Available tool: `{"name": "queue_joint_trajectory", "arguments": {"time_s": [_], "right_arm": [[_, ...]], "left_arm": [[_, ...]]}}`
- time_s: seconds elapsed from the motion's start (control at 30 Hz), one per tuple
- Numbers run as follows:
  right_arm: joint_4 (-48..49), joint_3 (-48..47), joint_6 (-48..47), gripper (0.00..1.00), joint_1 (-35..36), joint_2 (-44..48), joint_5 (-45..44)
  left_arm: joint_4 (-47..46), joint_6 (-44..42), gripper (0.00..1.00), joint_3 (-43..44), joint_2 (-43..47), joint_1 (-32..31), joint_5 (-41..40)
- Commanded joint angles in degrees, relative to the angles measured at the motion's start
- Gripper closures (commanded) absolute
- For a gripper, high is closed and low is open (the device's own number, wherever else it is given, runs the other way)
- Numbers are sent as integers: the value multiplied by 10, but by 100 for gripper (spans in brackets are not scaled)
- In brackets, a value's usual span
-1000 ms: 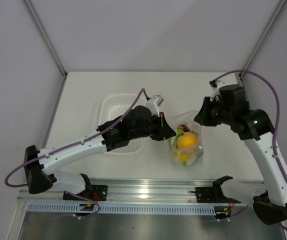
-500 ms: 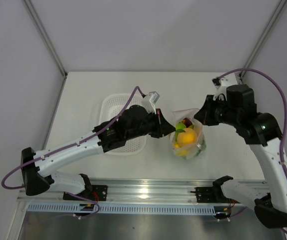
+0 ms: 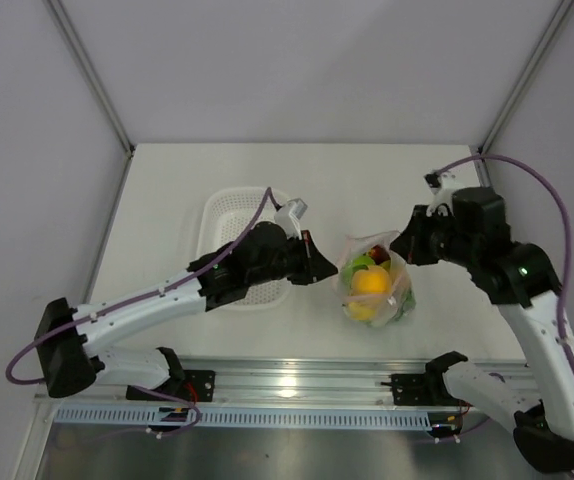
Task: Place the food in the zip-top bag and seal the zipper
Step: Adjust the zipper on the food storage bag.
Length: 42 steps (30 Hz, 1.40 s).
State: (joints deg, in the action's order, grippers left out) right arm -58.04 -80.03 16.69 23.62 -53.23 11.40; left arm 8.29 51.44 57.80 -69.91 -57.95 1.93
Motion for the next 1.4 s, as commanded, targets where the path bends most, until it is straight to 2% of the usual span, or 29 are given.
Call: {"name": "queue_joint_trajectory", "arguments": {"time_s": [0.0,0.07,0.17,0.2,0.3,0.4,0.43,0.57,0.63,0.73,0.77,0.83,0.9,0.93,1.1,1.27,1.37], "right_arm": [[-16,38,17,100,-5,-76,-83],[-24,12,17,100,-5,-75,-95],[-61,-80,16,100,-4,-73,-92],[-87,-133,16,100,-4,-76,-89],[-106,-182,23,100,-1,-70,-67],[-80,-158,27,100,-1,-52,-35],[-70,-117,28,100,-1,-50,-31],[-25,-44,20,100,-1,-70,-31],[-40,-58,12,100,8,-87,-66],[-54,-114,-5,100,27,-88,-87],[-56,-125,-10,100,28,-86,-80],[-70,-158,-23,100,28,-89,-60],[-84,-167,-26,100,27,-93,-52],[-85,-166,-25,100,28,-95,-46],[-62,-134,-15,100,28,-87,-16],[-58,-130,-8,100,31,-86,-14],[-58,-130,-6,100,31,-82,-14]], "left_arm": [[13,-17,99,18,-16,-1,55],[12,-52,99,49,-1,-14,37],[43,-89,99,120,22,-35,8],[44,-92,100,123,35,-39,8],[27,-77,99,117,52,-52,27],[-12,-43,99,82,62,-54,54],[-19,-40,100,70,57,-54,57],[-8,-28,99,73,13,-41,69],[-12,-20,99,90,0,-33,93],[-8,-44,99,122,1,-39,86],[5,-69,95,128,3,-46,81],[22,-96,76,144,10,-51,61],[75,-117,67,158,7,-55,44],[93,-120,58,170,4,-55,39],[164,-129,34,208,-28,-71,25],[258,-146,28,303,-68,-95,-97],[293,-137,27,311,-81,-110,-163]]}}
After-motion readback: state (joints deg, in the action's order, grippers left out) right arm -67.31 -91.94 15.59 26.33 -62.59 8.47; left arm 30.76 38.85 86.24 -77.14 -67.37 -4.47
